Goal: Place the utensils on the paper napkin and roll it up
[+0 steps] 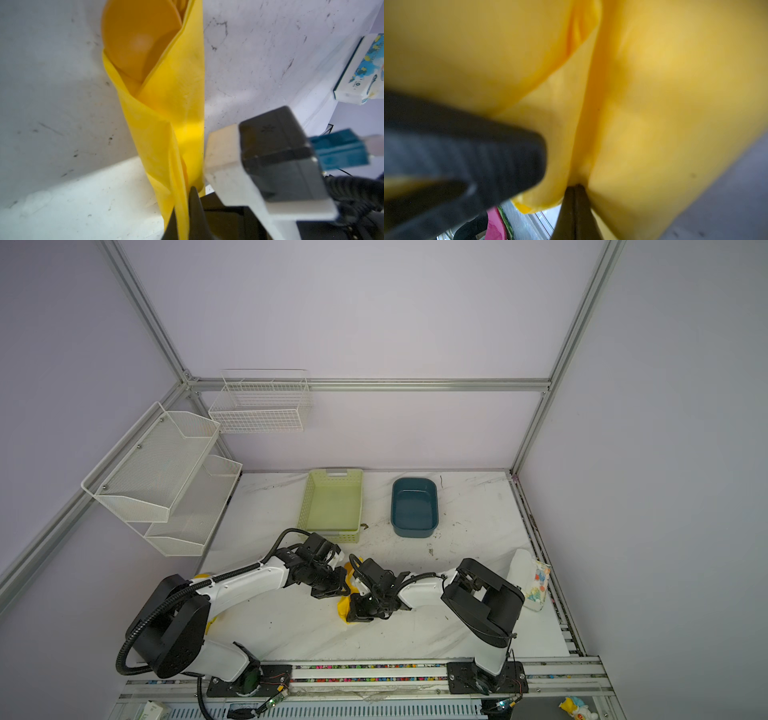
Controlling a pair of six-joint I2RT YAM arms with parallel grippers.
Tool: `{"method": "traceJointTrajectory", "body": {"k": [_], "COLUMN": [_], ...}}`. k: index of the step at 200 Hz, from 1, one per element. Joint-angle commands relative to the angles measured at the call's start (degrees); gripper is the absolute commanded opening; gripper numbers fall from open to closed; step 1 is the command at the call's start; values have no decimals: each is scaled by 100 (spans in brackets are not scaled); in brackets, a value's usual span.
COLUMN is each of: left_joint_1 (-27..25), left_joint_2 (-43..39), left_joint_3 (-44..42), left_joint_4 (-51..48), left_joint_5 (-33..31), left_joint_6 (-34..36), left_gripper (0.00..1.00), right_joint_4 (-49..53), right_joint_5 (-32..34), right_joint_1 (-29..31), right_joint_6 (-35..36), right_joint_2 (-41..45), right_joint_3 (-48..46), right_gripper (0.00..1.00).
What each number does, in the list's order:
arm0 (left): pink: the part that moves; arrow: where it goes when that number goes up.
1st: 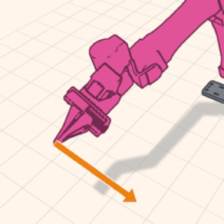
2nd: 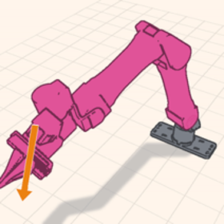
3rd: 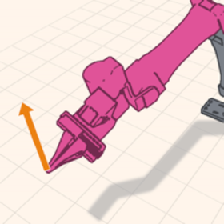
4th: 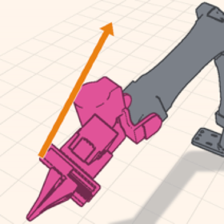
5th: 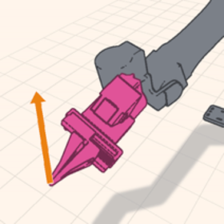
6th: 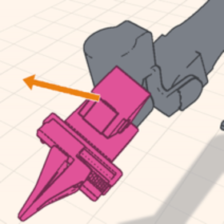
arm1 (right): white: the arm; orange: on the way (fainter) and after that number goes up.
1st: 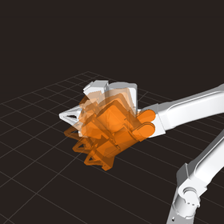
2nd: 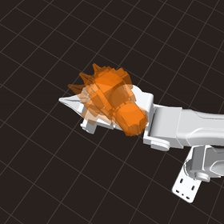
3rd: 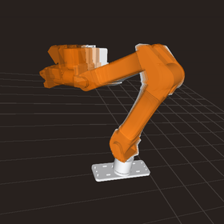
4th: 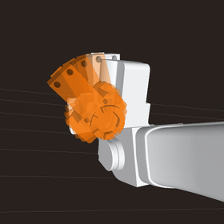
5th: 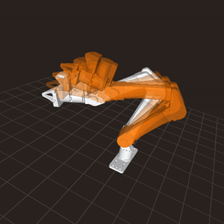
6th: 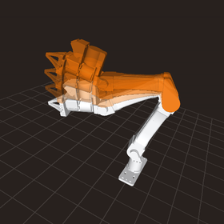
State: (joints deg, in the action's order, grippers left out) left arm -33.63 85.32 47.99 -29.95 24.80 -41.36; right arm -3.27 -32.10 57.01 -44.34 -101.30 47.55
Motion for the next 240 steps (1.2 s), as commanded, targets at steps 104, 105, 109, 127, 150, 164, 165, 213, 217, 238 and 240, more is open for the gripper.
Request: {"method": "traceJointTrajectory", "body": {"k": [104,105,109,127,150,164,165,213,217,238,240], "left_joint_1": [-229,-226,-229,-227,-223,-223,-223,-223,-225,-223,-223], "left_joint_2": [629,632,643,653,644,646,649,616,616,592,583], "left_joint_3": [475,471,468,418,363,345,344,363,369,386,387], "left_joint_4": [302,304,306,321,344,356,362,358,358,367,365], "left_joint_5": [299,303,283,206,151,159,162,139,146,148,148], "left_joint_6": [-82,-82,-82,-75,-83,-100,-104,-115,-117,-146,-147], "left_gripper": [3,3,3,3,3,3,3,3,3,3,3], "right_joint_4": [241,240,247,258,291,350,356,228,170,-443,-492], "right_joint_5": [146,153,159,134,65,40,39,-85,-106,-334,-350], "right_joint_1": [55,55,52,-11,-224,-432,-443,-1306,-1344,-1422,-1421], "right_joint_6": [95,98,96,77,77,104,107,213,197,-88,-118], "right_joint_2": [228,239,298,553,862,1065,1084,1362,1322,1072,1040], "right_joint_3": [64,63,49,-44,-226,-360,-369,-730,-730,-808,-809], "right_gripper": [9,9,9,11,12,12,12,15,16,25,26]}}
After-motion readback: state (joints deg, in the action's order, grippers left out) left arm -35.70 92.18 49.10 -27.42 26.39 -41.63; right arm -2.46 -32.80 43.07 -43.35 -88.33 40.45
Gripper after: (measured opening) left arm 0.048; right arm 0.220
